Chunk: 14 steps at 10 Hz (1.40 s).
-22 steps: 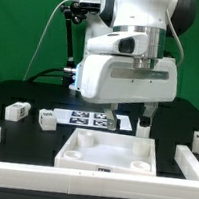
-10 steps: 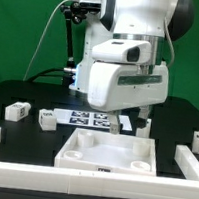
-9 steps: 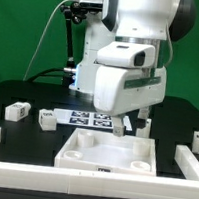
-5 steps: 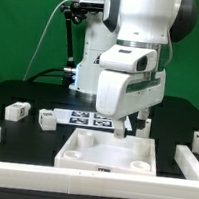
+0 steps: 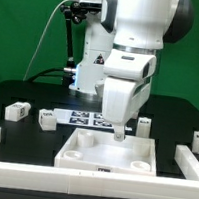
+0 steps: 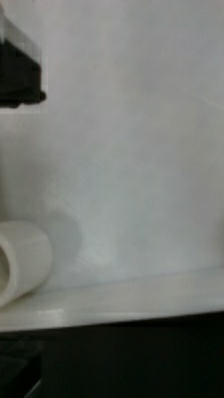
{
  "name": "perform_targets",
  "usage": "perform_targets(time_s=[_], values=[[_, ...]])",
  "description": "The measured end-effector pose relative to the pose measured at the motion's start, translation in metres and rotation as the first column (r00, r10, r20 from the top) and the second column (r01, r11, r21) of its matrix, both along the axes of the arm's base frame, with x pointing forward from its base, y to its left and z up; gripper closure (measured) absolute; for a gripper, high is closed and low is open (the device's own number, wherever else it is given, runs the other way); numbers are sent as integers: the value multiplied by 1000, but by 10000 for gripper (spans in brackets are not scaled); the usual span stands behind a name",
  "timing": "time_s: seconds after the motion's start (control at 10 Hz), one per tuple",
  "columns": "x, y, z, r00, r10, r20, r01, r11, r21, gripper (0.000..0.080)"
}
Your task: Assemble one leg
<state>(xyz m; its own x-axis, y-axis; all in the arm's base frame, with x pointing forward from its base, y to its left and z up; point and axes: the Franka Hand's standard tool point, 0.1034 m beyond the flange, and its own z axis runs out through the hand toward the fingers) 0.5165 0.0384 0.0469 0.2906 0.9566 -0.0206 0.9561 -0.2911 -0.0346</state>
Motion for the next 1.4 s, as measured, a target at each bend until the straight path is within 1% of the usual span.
perform_targets(time_s=[0.1,0.3,0.5,0.7,0.9,1.0,1.1,1.2,1.3,1.4], values=[[0,-5,-4,998,58,-10,-58,998,3,150],[-17,-14,-19,999,36,-32,-35,999,8,150],[-27,-16,-35,1000,16,-26,-16,1000,14,150],[-31,-17,-40,999,-4,-35,4,1000,14,150],[-31,-17,-40,999,-4,-35,4,1000,13,150],[-31,-17,-40,999,-4,-36,4,1000,13,252],[-32,-17,-40,999,-4,-36,4,1000,13,252],[-32,-17,-40,999,-4,-36,4,1000,13,435],[-32,-17,-41,999,-4,-38,4,1000,13,570],[-32,-17,-41,999,-3,-39,4,1000,13,570]])
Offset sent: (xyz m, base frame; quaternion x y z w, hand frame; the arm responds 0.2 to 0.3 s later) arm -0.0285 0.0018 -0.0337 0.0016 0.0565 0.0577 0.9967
